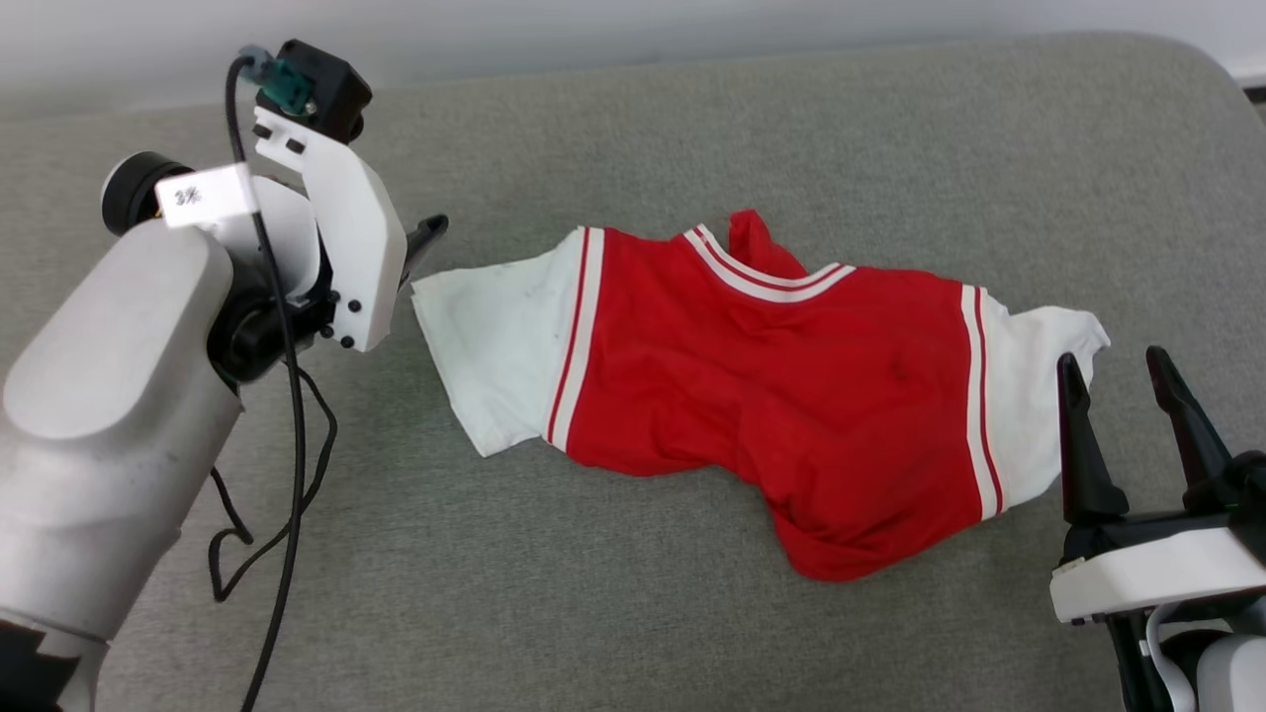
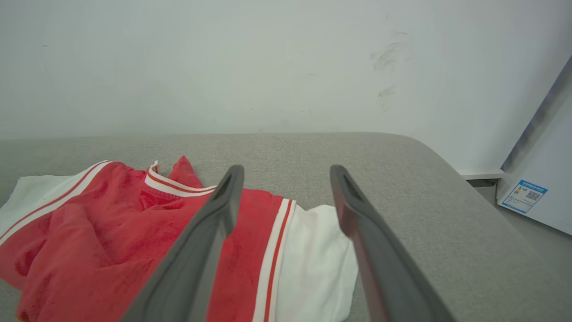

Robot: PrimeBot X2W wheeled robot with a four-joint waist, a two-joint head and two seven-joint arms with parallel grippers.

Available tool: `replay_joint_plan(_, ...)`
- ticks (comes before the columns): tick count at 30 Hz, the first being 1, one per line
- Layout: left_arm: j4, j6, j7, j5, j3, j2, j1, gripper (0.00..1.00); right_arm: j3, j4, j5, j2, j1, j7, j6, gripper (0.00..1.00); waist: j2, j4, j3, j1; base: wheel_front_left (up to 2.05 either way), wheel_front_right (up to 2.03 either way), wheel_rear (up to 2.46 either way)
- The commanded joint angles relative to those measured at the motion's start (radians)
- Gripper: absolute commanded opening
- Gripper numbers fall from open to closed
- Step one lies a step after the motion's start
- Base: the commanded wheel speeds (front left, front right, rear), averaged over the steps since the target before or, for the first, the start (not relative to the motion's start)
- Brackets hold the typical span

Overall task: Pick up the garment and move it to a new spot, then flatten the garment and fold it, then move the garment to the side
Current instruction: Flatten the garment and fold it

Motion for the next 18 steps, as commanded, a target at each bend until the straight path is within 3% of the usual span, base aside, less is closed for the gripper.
replay_joint_plan(1,0.019,0.0,0.038,-0.025,-0.027,0.012,-0.033,1.0,0.002,-0.003,-0.007,0.005,-0.021,-0.008,-0.001,1.0,0.0,-0.024,0.036,0.0,0.0,0.0,0.0)
replay_joint_plan(6,0.067,0.0,0.121,-0.065,-0.13,0.029,-0.083,1.0,0.007,0.002,-0.009,0.009,-0.047,-0.019,-0.001,1.0,0.0,-0.046,0.08,0.0,0.0,0.0,0.0)
replay_joint_plan(18,0.163,0.0,0.172,-0.138,-0.31,0.067,-0.099,1.0,0.008,0.023,-0.008,0.013,-0.092,-0.049,-0.001,1.0,0.0,-0.078,0.151,0.0,0.0,0.0,0.0)
